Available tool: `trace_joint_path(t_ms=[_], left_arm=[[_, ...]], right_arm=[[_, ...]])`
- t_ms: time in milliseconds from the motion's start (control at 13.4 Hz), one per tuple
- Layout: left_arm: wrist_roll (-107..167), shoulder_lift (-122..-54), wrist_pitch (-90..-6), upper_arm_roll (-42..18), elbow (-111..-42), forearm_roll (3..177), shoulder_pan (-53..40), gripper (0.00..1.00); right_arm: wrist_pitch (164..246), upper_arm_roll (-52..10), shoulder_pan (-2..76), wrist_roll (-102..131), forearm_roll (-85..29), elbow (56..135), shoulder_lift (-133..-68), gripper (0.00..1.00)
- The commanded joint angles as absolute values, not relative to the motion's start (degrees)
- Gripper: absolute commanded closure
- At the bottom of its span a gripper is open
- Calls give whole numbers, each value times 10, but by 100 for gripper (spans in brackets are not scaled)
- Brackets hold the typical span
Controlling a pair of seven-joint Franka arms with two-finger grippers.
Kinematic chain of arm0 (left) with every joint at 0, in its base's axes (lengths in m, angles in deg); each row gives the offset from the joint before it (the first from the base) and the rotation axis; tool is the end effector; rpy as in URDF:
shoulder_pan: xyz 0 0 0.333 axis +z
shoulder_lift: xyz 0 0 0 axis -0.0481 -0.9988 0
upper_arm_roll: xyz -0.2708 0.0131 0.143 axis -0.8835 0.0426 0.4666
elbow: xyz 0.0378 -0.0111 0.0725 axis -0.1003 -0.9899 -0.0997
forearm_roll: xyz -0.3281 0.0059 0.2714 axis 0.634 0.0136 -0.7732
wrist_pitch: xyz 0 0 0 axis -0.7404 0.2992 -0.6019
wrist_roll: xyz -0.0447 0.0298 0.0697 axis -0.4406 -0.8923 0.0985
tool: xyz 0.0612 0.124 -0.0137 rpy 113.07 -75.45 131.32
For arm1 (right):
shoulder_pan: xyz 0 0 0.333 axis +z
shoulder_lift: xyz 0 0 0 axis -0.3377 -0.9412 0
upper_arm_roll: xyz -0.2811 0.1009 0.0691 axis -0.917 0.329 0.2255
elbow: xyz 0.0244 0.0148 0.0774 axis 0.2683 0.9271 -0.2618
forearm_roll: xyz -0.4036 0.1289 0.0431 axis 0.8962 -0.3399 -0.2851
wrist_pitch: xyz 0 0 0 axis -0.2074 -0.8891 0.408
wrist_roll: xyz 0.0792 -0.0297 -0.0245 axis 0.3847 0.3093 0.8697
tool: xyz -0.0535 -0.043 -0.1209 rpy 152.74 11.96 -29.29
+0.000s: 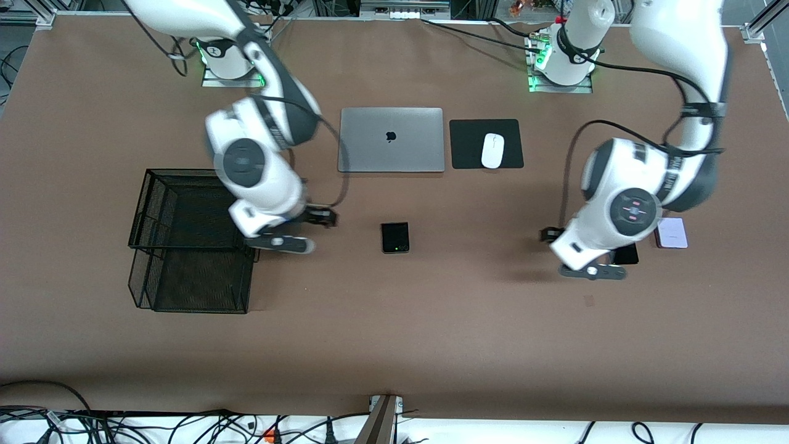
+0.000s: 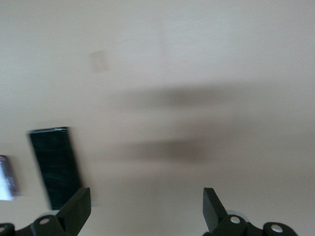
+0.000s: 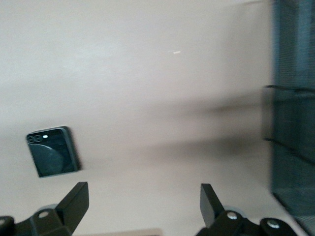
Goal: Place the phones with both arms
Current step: 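Grasp the flip phone with the right gripper while the left gripper grasps the tall phone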
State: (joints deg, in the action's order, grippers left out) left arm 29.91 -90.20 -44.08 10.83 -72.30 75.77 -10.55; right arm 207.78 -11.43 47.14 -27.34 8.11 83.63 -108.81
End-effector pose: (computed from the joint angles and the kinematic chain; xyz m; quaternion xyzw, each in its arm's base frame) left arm 0.6644 -0.0994 0.2525 -0.9929 0.0473 0.0856 0.0679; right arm 0.6180 0.3748 0.2790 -0.9980 0.0560 0.0220 0.0197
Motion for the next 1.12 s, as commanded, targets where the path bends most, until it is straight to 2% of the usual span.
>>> trace_joint_path(t_ms=[0, 150, 449, 749, 1048], left_arm=[[201, -861, -476, 98, -780, 740, -40, 0], [181, -841, -532, 98, -835, 740, -4, 0], [178, -837, -643, 97, -916, 741, 48, 0], [188, -837, -766, 96, -996, 744, 81, 0], [247, -869, -848, 95, -1016, 751, 94, 0]], right_arm=[[2090, -119, 514, -287, 77, 782, -1141, 0], [2120, -120, 546, -306, 78, 747, -1187, 0], [2233, -125, 595, -353, 92, 725, -1260, 0], [2243, -125, 603, -353, 137, 716, -1295, 0], [2273, -125, 606, -354, 160, 716, -1312, 0]])
